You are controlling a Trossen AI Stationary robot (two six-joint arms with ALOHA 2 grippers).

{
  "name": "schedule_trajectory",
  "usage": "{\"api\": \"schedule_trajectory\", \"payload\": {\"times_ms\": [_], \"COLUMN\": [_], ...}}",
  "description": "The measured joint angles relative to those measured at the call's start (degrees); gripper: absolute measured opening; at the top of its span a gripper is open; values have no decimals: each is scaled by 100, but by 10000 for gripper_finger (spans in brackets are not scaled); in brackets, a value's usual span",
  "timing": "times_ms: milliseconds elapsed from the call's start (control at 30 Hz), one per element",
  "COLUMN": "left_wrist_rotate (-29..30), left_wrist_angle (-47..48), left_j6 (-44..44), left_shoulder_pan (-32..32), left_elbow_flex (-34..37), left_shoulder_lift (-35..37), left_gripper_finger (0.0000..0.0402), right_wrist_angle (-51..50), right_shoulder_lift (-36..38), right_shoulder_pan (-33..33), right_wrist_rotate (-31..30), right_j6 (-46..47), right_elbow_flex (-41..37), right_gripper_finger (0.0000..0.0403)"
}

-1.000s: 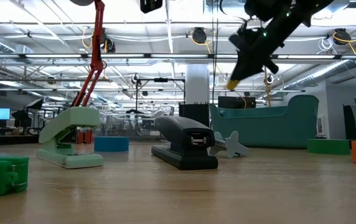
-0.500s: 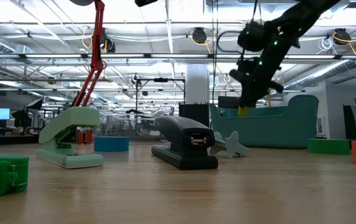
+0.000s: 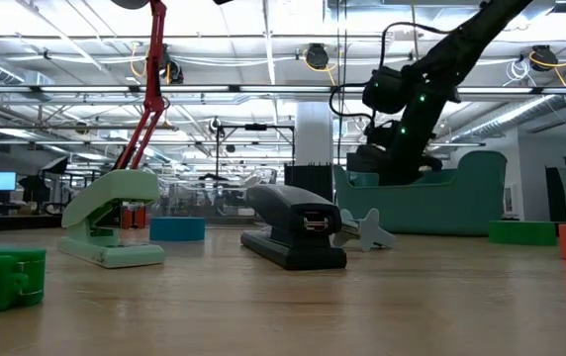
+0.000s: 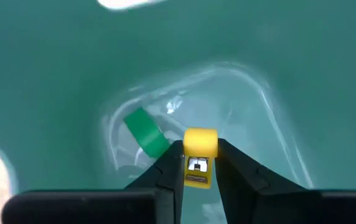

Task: Pick and place Stapler, Stapler remover, tape
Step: Put the yellow stapler into the green bin

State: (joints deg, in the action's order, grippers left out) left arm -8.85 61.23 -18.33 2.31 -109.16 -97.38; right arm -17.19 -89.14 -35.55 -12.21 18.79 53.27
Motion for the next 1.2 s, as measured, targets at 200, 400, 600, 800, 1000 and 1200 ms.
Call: {"api": "schedule_trajectory", "payload": {"times_ms": [200,400,600,800,1000,1200], "left_wrist_rotate": [51,49,53,60,87,93], "left_wrist_angle": [27,27,25,25,25,22], "left_j6": [-52,-89,-74,-29,18,31], "left_shoulder_pan": [93,116,78,15,-13,-16], "left_elbow_flex": [2,2,2,2,4,4], "left_shoulder_lift": [0,0,0,0,0,0], "left_gripper_finger": [175,174,174,174,174,175], "right_wrist_angle": [115,347,130,164,213,227], "right_shoulder_lift": [-4,39,50,63,70,72], "right_shoulder_pan": [0,2,93,216,299,306], "right_wrist_rotate": [-111,34,252,367,471,490], "right_j6": [153,378,452,456,436,450], "right_elbow_flex": [-317,-713,-819,-808,-804,-802], "right_gripper_finger": [67,66,75,76,82,106]}}
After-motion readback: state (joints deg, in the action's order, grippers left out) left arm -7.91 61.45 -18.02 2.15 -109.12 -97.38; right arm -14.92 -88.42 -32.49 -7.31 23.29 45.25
